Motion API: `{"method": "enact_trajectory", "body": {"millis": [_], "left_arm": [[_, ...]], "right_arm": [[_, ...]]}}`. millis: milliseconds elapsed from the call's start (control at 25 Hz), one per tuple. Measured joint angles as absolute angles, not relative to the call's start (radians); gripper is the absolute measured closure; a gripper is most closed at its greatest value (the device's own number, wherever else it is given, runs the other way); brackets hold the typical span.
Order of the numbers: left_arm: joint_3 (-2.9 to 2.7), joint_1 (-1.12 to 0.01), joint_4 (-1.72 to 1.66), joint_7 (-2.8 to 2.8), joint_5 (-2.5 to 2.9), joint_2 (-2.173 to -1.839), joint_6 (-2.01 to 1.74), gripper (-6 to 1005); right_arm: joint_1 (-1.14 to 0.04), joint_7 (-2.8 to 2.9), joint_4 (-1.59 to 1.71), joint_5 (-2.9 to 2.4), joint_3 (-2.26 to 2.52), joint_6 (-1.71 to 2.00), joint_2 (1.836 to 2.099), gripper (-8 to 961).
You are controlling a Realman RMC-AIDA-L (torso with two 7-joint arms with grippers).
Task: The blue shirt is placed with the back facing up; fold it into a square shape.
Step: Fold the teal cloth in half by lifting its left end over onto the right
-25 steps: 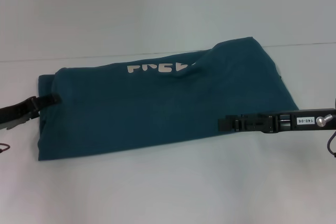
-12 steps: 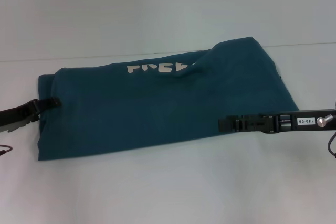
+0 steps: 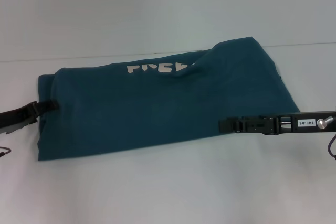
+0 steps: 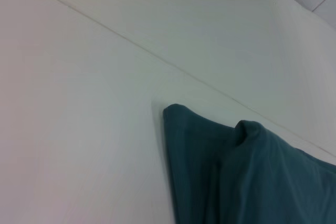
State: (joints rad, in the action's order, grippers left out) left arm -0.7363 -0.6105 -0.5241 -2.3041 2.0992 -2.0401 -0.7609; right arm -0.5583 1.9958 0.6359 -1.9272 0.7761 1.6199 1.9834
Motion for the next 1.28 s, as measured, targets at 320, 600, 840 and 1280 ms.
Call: {"method": "enact_trajectory", "body": {"millis": [320, 600, 840, 1280], "left_arm": [[-0.737, -0.619, -0.512, -2.321, 2.135, -2.04, -0.761, 156], [-0.736, -0.639, -0.515, -2.34, 2.171, -2.053, -0.789, 158], [-0.762, -0.659, -0.523, -2.343, 2.173, -2.07, -0.832, 178], [-0.787, -0.679, -0.58, -2.378, 2.18, -2.078, -0.869, 296]], "right_arm": [[-0.558, 1.996, 0.636, -1.927, 0.774, 1.62, 1.982, 223], [-0.558, 1.996, 0.637, -1.927, 0.773, 1.62, 1.982, 224], [-0.557, 1.996, 0.637, -1.931, 0.764, 1.619, 1.982, 224], [-0.553, 1.995, 0.634, -1.931, 0.75, 1.618, 1.982, 224]]}}
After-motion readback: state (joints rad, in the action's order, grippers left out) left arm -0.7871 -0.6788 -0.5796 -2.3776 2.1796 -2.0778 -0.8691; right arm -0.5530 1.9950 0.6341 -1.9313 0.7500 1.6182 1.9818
